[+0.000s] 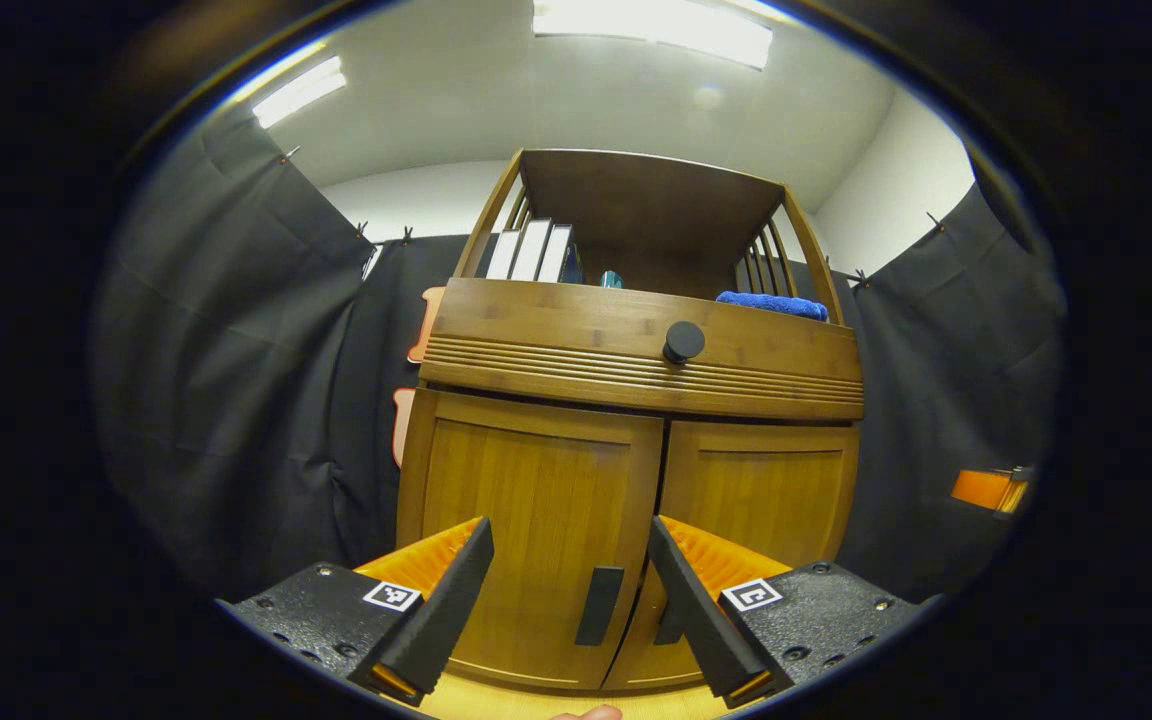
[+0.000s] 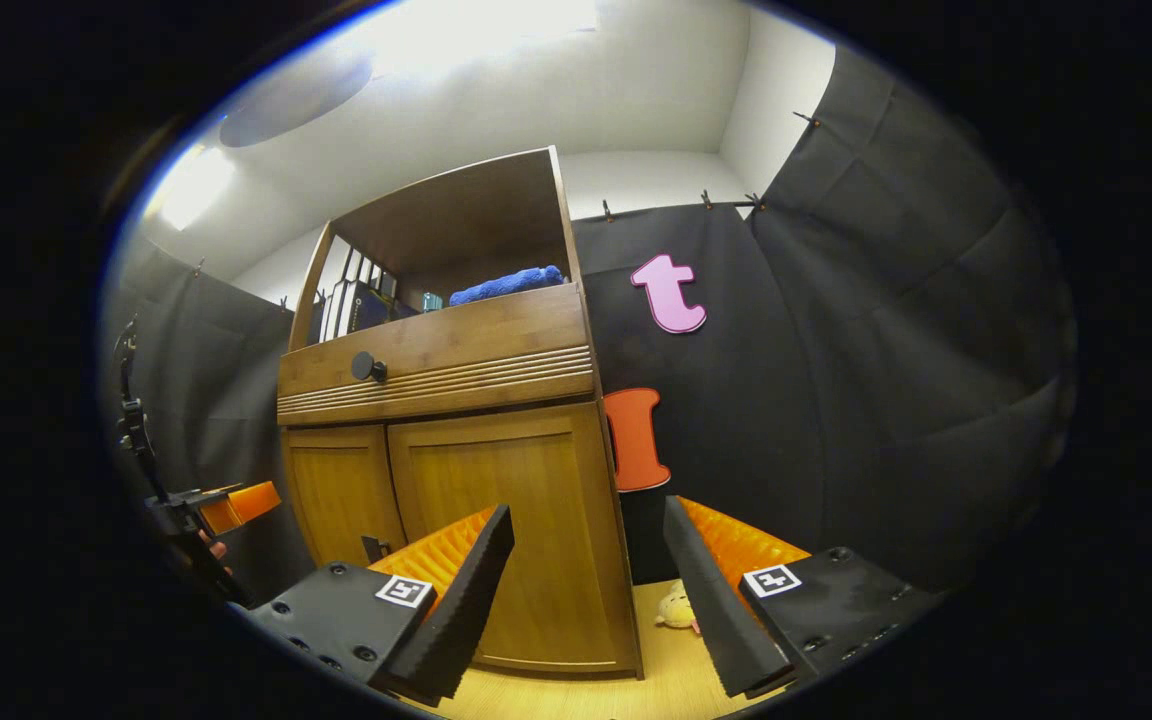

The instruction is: Open the right door of the double-door shoe cabinet with the right hand, and open the left door with the left hand.

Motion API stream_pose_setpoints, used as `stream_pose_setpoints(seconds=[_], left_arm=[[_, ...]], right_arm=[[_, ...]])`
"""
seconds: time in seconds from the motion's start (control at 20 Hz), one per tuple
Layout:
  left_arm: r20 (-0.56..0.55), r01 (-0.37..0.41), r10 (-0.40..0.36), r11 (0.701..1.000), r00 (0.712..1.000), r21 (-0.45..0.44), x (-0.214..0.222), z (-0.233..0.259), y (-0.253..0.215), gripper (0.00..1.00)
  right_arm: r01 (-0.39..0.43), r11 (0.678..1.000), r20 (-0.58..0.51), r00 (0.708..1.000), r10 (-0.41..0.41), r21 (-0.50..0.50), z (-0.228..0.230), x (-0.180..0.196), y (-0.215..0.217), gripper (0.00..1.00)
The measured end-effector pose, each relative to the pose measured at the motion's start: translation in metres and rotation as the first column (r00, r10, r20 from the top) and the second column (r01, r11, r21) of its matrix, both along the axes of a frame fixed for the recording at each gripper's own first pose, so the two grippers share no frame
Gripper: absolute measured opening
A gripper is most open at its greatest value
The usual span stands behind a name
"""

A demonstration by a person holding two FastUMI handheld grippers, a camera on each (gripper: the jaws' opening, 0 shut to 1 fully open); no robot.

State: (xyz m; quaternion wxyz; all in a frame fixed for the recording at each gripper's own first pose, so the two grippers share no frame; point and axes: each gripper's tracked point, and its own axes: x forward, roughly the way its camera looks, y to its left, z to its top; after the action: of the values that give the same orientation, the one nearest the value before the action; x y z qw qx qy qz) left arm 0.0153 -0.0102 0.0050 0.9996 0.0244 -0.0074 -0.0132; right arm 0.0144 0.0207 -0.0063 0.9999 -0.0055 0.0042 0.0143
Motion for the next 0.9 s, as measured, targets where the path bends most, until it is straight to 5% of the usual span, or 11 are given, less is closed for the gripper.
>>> stream_pose_setpoints(seconds=[0.45,0.9], left_arm=[[-0.006,-0.081,0.081,0.996,0.997,0.026,-0.008,-0.004,0.023,0.92],[-0.024,-0.180,0.180,0.984,0.983,0.019,-0.020,-0.010,0.055,0.92]], right_arm=[[-0.101,0.995,-0.021,0.995,0.101,0.022,-0.022,0.046,0.046,0.97],[-0.252,0.966,-0.114,0.960,0.257,0.054,-0.107,0.117,0.145,0.98]])
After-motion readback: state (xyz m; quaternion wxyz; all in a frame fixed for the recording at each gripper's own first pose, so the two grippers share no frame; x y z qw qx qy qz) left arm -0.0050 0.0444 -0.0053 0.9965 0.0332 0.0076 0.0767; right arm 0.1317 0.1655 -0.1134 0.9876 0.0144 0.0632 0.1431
